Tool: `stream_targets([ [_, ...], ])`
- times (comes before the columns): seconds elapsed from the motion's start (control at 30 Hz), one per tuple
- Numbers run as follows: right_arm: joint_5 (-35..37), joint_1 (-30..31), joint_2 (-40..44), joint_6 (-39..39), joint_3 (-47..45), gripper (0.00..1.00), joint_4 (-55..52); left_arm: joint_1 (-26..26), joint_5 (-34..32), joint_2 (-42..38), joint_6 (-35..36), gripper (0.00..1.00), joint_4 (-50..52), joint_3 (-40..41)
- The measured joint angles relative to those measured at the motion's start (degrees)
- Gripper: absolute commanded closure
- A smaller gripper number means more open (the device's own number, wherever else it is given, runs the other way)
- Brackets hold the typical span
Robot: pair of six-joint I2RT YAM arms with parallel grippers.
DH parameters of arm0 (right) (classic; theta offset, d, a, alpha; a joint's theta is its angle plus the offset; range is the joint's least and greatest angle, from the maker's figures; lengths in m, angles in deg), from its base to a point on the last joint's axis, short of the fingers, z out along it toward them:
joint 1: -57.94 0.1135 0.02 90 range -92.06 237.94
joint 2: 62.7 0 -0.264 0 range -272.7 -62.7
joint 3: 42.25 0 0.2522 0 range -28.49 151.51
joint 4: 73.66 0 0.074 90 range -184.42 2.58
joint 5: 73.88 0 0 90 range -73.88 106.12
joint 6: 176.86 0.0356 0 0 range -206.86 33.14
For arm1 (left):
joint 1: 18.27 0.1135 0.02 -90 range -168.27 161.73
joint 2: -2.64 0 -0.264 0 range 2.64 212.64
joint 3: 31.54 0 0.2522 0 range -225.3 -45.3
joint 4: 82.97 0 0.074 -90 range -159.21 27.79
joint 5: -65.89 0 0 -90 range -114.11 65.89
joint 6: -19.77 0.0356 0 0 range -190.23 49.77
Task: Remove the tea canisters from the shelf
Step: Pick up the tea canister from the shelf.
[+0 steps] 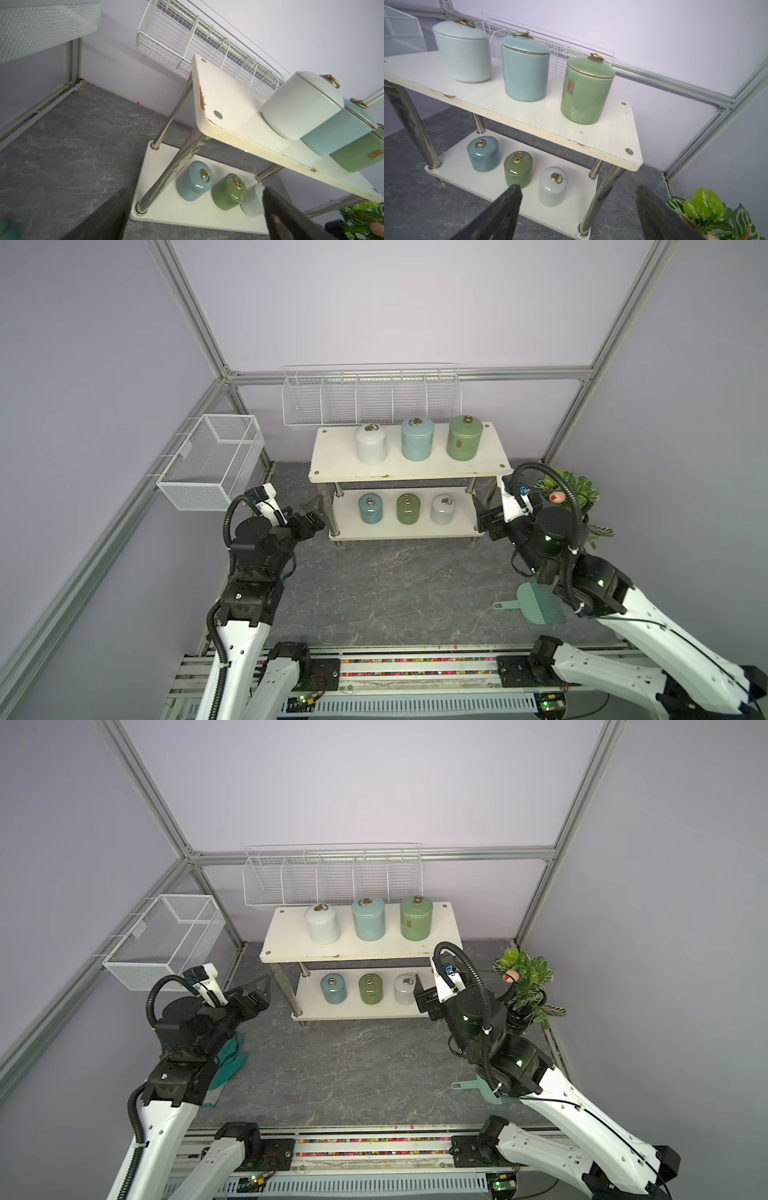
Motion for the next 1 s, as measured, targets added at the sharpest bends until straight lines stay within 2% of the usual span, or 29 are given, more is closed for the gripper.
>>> stream_targets([
  [0.27,2.71,-4.61,-2.99,0.68,3.23,0.11,-0.72,-0.02,2.32,7.15,-0.57,0.02,-1.22,-9.18],
  [0.37,3.32,-6.23,-3.5,1.77,4.26,0.09,-1.33,-0.04,2.62,10.86,-0.35,0.18,-0.98,-15.19],
  [0.43,3.65,-6.97,-3.96,2.36,4.42,0.08,-1.9,-0.04,2.69,14.21,-0.35,0.38,-0.63,-19.87],
  [0.53,3.78,-7.52,-4.68,3.02,4.44,0.06,-2.54,-0.04,2.56,18.78,0.33,0.61,0.39,-24.57],
  [0.67,3.8,-8.15,-5.18,3.61,4.92,0.05,-3.72,-0.09,2.23,24.59,1.01,0.78,3.56,-28.57],
  [0.8,3.98,-8.55,-5.81,3.96,6.75,0.08,-5.05,-0.09,2.45,29.49,1.01,0.83,5.75,-30.05],
  [0.93,4.07,-9.05,-6.91,4.11,8.41,0.11,-5.86,-0.07,2.99,32.81,1.7,1.0,6.38,-30.56],
  [1.0,4.11,-9.42,-7.85,4.17,9.4,0.11,-6.51,0.02,3.48,33.62,2.25,1.0,6.23,-31.17],
])
